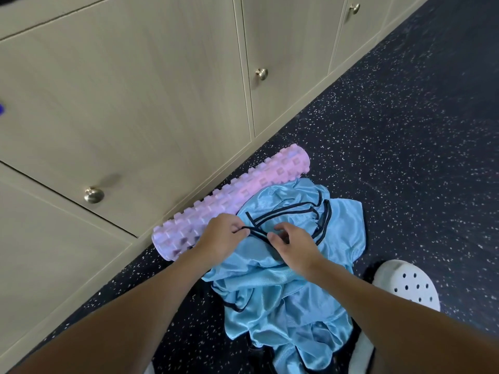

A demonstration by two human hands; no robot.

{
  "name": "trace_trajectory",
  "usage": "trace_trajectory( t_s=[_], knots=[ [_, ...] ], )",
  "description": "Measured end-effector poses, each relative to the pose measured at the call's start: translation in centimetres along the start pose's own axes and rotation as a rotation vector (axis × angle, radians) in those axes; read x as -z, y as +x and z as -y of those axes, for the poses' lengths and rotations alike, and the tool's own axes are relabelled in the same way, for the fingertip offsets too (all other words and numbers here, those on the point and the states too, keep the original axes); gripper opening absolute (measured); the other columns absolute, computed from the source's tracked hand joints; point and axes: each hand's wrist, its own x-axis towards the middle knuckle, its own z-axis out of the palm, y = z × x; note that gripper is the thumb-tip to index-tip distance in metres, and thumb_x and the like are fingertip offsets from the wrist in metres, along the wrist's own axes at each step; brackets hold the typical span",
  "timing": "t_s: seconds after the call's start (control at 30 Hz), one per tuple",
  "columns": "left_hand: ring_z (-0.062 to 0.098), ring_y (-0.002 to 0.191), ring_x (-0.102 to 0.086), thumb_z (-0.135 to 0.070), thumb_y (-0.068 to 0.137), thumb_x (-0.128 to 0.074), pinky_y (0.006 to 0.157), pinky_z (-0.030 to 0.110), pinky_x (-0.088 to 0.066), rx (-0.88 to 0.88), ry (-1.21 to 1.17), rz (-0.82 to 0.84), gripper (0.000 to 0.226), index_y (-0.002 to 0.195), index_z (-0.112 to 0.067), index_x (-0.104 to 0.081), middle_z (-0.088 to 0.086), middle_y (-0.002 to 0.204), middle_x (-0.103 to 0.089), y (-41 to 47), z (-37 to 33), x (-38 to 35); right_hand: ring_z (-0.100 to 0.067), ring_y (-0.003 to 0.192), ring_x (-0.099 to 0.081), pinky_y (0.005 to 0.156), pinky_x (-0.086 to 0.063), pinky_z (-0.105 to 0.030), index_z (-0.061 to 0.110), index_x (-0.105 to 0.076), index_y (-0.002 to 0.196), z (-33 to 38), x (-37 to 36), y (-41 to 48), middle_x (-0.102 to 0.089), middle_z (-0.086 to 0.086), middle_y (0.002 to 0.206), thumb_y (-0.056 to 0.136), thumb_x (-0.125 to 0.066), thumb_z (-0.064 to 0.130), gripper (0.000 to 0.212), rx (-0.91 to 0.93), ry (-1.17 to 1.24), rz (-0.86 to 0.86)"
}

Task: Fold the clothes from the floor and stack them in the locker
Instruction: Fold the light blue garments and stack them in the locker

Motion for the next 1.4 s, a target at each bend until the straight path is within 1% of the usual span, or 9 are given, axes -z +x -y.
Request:
trace_trajectory(
  t_s=[0.17, 0.37, 0.5, 0.57, 0.63, 0.7, 0.87, 1.07, 1.4],
  knots=[
    [0.006, 0.066, -0.051, -0.018, 0.093, -0.069, 0.067, 0.023, -0.041, -0.237, 0.011, -0.035, 0.013, 0.083, -0.009, -0.072, -0.007, 0.07, -0.06, -1.3, -5.2, 5.6, -0.01, 0.095, -0.057, 0.059, -0.041, -0.004, 0.023, -0.047, 0.14, 4.5, 2.9, -0.7, -0.06, 0.005, 0.111, 0.091, -0.07, 0.031, 0.055, 0.091, 0.24, 0.08],
    [0.009, 0.064, -0.05, -0.021, 0.093, -0.068, 0.066, 0.028, -0.041, -0.39, 0.071, -0.18, 0.023, 0.072, -0.027, -0.061, -0.009, 0.068, -0.055, -4.8, -12.1, 13.8, -0.014, 0.069, -0.054, 0.068, -0.044, -0.031, 0.011, -0.068, 0.093, 13.1, 7.8, -2.5, -0.059, -0.003, 0.074, 0.087, -0.072, 0.018, 0.01, 0.371, 0.279, -0.072],
    [0.011, 0.081, -0.059, -0.028, 0.093, -0.067, 0.085, 0.033, -0.043, -0.501, 0.141, -0.338, 0.026, 0.071, -0.037, -0.056, -0.014, 0.075, -0.062, -9.6, -16.9, 19.7, -0.014, 0.061, -0.038, 0.06, -0.032, -0.031, 0.004, -0.056, 0.074, 19.8, 12.5, -5.9, -0.044, -0.002, 0.063, 0.094, -0.061, 0.011, 0.022, 0.526, 0.272, -0.125],
    [0.011, 0.092, -0.062, -0.03, 0.091, -0.07, 0.095, 0.035, -0.045, -0.55, 0.109, -0.394, 0.01, 0.085, -0.031, -0.062, -0.013, 0.087, -0.066, -12.3, -18.7, 22.3, -0.013, 0.059, -0.038, 0.056, -0.032, -0.028, 0.006, -0.056, 0.079, 22.8, 14.5, -8.2, -0.046, -0.003, 0.065, 0.097, -0.057, 0.011, 0.02, 0.573, 0.254, -0.129],
    [0.009, 0.104, -0.061, -0.034, 0.086, -0.076, 0.098, 0.028, -0.044, -0.57, 0.09, -0.422, 0.032, 0.113, -0.024, -0.064, -0.008, 0.103, -0.065, -14.9, -20.3, 24.6, -0.012, 0.059, -0.035, 0.054, -0.028, -0.026, -0.005, -0.054, 0.079, 25.6, 16.1, -10.4, -0.042, -0.004, 0.065, 0.099, -0.057, 0.014, 0.027, 0.674, 0.23, -0.161],
    [0.006, 0.106, -0.059, -0.045, 0.083, -0.076, 0.094, 0.025, -0.038, -0.576, 0.158, -0.481, 0.044, 0.122, -0.029, -0.063, -0.011, 0.104, -0.063, -17.3, -21.5, 26.2, -0.007, 0.056, -0.032, 0.052, -0.026, -0.025, -0.009, -0.051, 0.076, 28.2, 17.4, -12.8, -0.04, -0.002, 0.063, 0.098, -0.057, 0.013, 0.031, 0.771, 0.203, -0.19],
    [0.001, 0.068, -0.051, -0.04, 0.087, -0.069, 0.073, 0.034, -0.04, -0.699, 0.047, -0.627, 0.022, 0.071, -0.027, -0.064, -0.011, 0.074, -0.061, -22.9, -23.2, 29.4, -0.011, 0.059, -0.036, 0.057, -0.032, -0.031, -0.004, -0.048, 0.076, 32.1, 19.7, -18.2, -0.041, -0.002, 0.064, 0.098, -0.054, 0.014, 0.03, 0.866, 0.244, -0.209],
    [0.001, 0.05, -0.04, -0.021, 0.097, -0.064, 0.053, 0.012, -0.03, -0.823, -0.144, -0.729, 0.031, 0.069, -0.011, -0.056, -0.019, 0.054, -0.047, -26.7, -24.4, 30.4, -0.012, 0.074, -0.065, 0.071, -0.051, -0.024, 0.016, -0.065, 0.105, 33.1, 19.9, -22.6, -0.075, -0.003, 0.089, 0.095, -0.061, 0.008, 0.014, 0.898, 0.384, -0.043],
    [0.008, 0.051, -0.052, -0.037, 0.089, -0.073, 0.051, 0.029, -0.041, -0.593, -0.171, -0.771, 0.028, 0.075, -0.013, -0.067, 0.0, 0.058, -0.061, -25.8, -21.7, 30.1, -0.016, 0.07, -0.055, 0.068, -0.044, -0.035, 0.006, -0.06, 0.083, 31.4, 17.9, -19.6, -0.067, -0.018, 0.079, 0.096, -0.059, 0.009, 0.014, 0.842, 0.17, 0.005]
  ],
)
